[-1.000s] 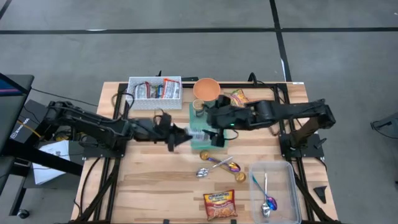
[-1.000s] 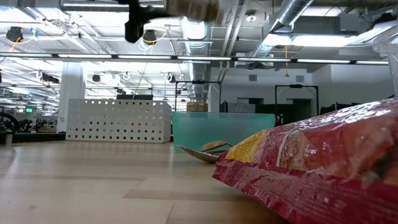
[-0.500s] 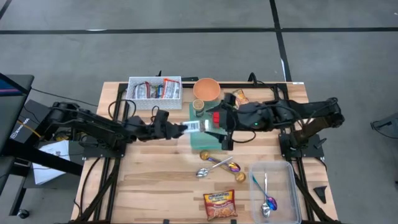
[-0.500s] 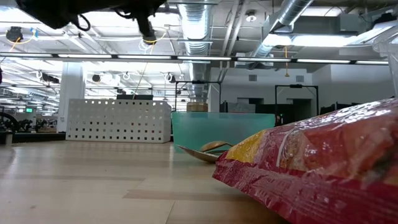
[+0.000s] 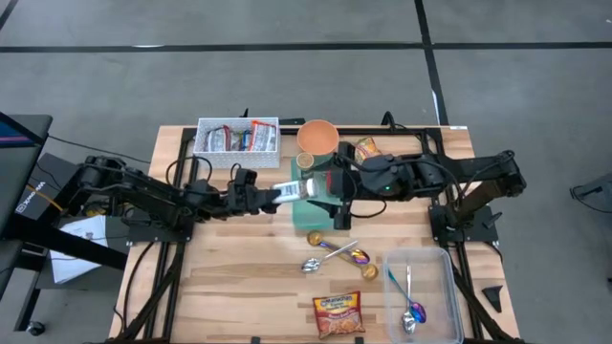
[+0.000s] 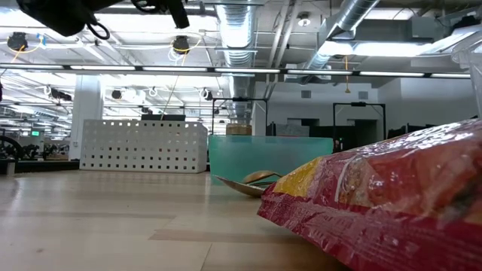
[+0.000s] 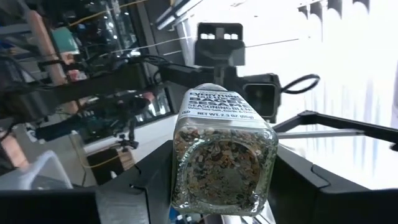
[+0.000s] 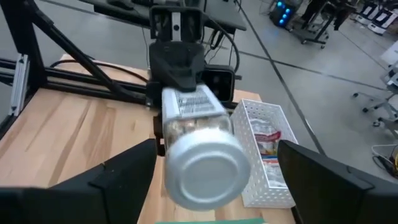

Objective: Pick & Place Food Item
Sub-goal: Put the white seasoning into the blue bin

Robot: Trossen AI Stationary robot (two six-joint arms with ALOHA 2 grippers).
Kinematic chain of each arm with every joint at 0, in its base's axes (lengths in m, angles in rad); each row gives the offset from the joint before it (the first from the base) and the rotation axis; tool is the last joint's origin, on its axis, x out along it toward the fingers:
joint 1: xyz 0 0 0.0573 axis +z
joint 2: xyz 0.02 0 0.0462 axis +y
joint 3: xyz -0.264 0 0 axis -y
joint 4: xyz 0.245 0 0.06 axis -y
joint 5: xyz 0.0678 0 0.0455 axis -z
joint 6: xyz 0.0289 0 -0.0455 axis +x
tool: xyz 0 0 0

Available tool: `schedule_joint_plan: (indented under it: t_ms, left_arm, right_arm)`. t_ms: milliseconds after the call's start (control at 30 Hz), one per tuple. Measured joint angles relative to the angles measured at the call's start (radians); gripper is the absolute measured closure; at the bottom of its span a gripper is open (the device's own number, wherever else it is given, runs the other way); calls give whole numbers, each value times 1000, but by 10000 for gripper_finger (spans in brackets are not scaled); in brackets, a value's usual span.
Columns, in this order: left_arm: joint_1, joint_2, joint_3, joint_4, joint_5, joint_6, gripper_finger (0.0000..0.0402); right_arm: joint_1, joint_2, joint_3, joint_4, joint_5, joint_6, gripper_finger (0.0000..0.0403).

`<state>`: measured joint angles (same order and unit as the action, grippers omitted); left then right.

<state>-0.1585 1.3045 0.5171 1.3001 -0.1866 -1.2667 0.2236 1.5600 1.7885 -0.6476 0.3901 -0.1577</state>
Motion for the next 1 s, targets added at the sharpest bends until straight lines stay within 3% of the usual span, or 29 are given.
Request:
schedule_joint_plan:
  t_ms: [600,1000]
  left_arm:
    - [-14,0,0,10,2,5,212]
    - [-13,-1,0,11,3,3,212]
  right_arm:
    - [-37,50,-2,55,-88,-10,87]
    - [-39,48,-2,47,-100,-13,207]
